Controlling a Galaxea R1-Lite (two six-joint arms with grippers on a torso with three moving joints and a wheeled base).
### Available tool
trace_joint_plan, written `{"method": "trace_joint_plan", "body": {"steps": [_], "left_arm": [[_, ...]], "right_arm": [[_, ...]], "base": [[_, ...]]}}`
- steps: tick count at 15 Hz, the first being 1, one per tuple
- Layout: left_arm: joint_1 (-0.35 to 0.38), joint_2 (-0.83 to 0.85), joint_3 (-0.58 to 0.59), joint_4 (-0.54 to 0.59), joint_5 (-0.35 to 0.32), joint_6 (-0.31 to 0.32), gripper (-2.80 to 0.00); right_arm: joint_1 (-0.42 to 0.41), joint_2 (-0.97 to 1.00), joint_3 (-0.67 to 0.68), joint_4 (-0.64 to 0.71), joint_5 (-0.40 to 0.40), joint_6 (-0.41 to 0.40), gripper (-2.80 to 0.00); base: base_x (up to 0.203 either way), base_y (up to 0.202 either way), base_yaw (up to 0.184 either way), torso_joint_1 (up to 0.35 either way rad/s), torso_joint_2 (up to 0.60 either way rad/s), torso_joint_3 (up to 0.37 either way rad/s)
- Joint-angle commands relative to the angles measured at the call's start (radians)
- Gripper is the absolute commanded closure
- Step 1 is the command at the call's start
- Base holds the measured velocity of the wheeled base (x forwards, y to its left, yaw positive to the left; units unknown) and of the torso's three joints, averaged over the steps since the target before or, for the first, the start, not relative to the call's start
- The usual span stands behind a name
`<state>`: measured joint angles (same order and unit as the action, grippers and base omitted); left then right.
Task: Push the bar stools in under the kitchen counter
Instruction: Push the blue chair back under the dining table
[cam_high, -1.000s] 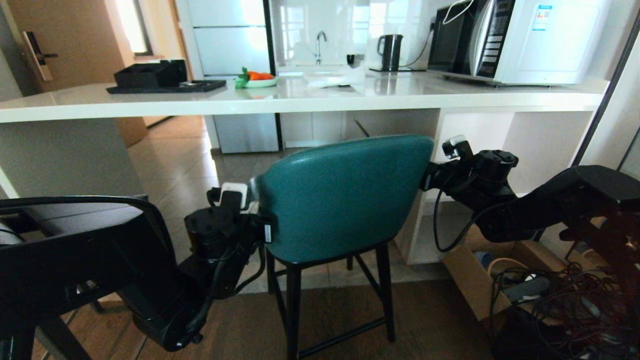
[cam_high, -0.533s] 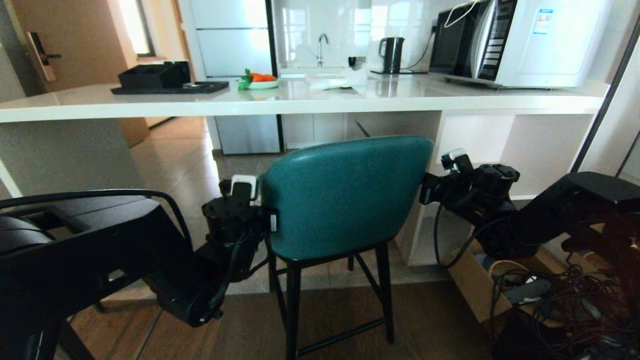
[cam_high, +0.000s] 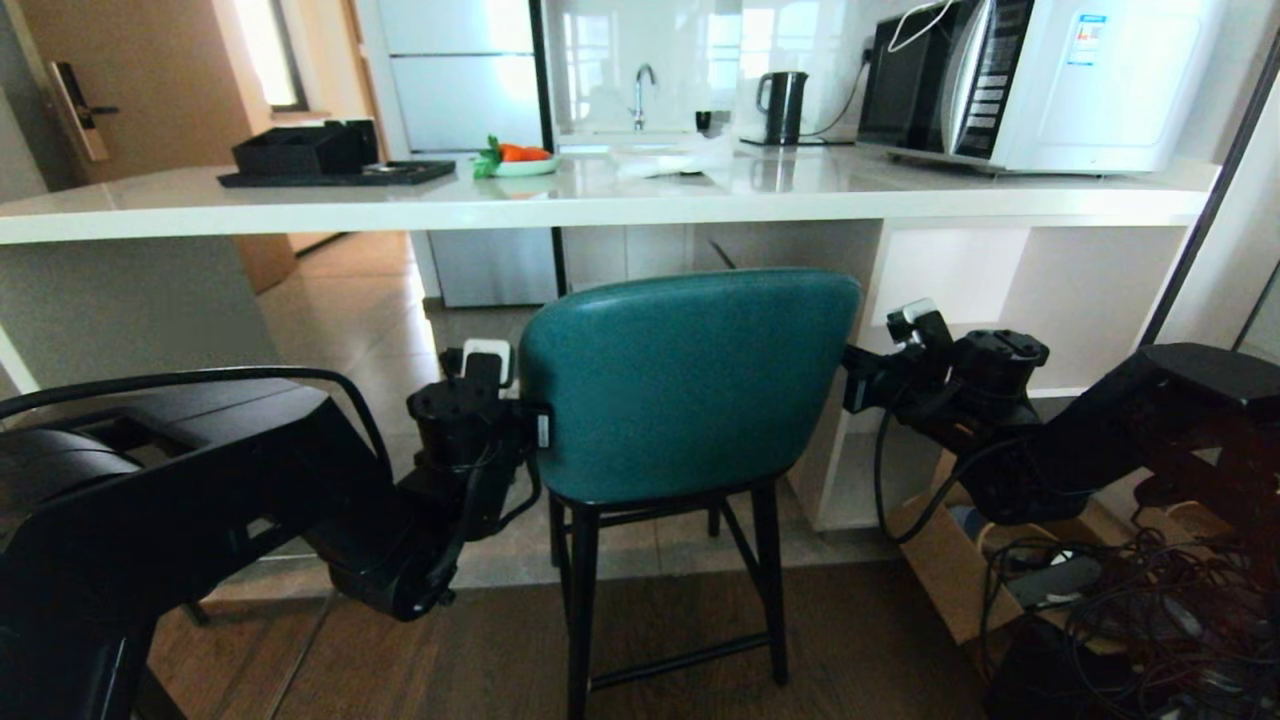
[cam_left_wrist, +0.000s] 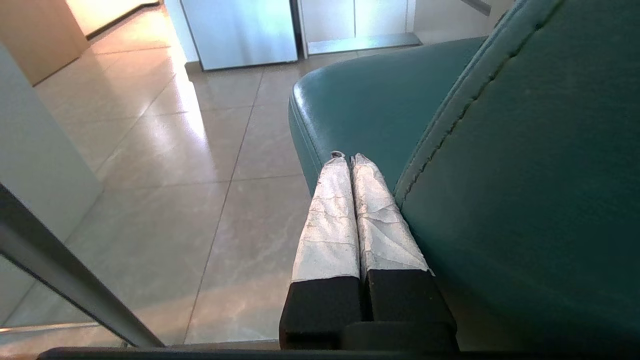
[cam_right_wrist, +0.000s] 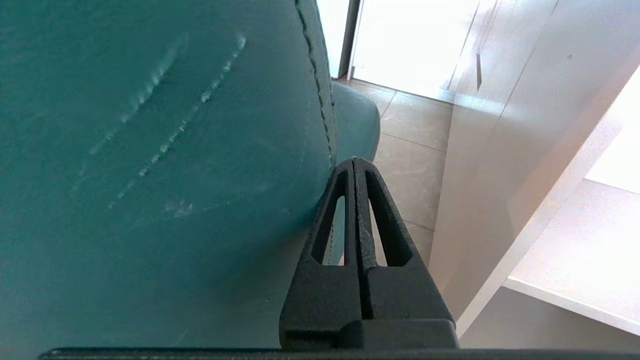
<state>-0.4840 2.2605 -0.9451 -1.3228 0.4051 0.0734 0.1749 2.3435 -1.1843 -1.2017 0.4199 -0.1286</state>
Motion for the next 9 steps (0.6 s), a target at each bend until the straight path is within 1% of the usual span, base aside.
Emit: {"method": "trace_joint_plan", "body": {"steps": [1,4,6,9], "left_arm": [[0.032,0.031,-0.024,-0.004,0.005,0.002,0.00],[0.056,0.047,-0.063,0.005,0.003,0.002,0.00],[0.085,0.063,-0.086,0.013,0.001,0.002,0.00],[0.120,0.073,-0.096,0.013,-0.003,0.003,0.00]], "right_arm": [[0.022,-0.028,0.023,-0.006,0.003,-0.006,0.00],[0.044,-0.065,0.060,-0.007,0.002,-0.006,0.00],[0.068,-0.103,0.106,-0.012,0.002,-0.006,0.00],[0.103,-0.152,0.154,-0.024,0.002,-0.007,0.00]], "base": [[0.000,0.000,0.000,0.000,0.00,0.000],[0.000,0.000,0.000,0.000,0.00,0.000],[0.000,0.000,0.000,0.000,0.00,0.000],[0.000,0.000,0.000,0.000,0.00,0.000]]}}
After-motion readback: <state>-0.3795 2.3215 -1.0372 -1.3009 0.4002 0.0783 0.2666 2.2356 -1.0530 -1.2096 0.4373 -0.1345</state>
